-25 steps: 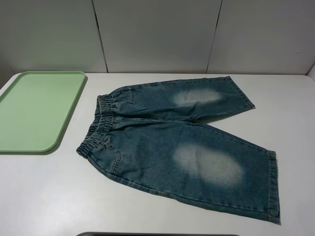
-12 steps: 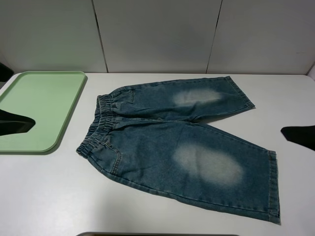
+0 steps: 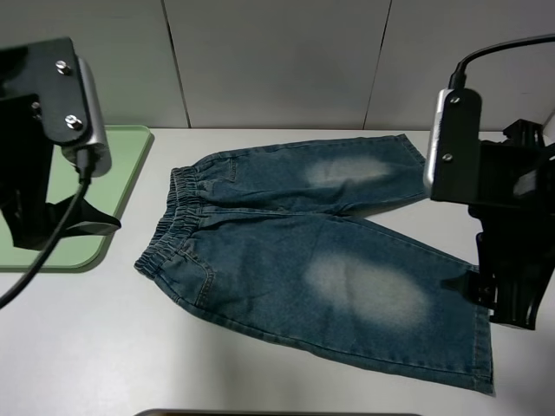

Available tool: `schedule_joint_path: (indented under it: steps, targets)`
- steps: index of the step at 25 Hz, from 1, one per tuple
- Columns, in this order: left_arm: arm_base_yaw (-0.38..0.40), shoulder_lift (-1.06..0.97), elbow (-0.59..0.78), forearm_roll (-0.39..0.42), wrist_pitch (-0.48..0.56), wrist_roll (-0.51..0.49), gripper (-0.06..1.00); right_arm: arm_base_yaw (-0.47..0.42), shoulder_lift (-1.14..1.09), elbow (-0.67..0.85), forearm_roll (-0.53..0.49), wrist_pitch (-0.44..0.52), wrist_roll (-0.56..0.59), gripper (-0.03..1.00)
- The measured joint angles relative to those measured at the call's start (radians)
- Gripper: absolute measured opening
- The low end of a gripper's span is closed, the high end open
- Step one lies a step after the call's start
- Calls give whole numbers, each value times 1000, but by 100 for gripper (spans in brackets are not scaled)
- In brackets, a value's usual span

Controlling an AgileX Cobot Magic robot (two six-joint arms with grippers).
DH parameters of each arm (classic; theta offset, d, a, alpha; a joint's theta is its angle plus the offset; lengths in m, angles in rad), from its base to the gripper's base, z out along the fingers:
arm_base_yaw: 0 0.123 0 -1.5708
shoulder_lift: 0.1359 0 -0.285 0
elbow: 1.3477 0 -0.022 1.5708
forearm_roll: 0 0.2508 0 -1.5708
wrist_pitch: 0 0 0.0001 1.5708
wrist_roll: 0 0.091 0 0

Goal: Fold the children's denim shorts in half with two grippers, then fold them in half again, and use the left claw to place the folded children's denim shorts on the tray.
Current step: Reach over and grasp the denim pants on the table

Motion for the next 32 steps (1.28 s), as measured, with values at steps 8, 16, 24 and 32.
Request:
schedule_joint_path:
  steps: [8,16,24,32]
  targets:
    - [0,239,0,0,-17,67,90,5,109,139,-129,-103,52,69]
    - [0,418,0,0,-92,82,90,5,115,313,-193,-329,52,69]
    - [0,508,0,-8,-147,90,90,-36,119,396,-234,-529,52,69]
    - [0,509,-1,-8,-207,97,90,-146,124,399,-239,-559,53,69]
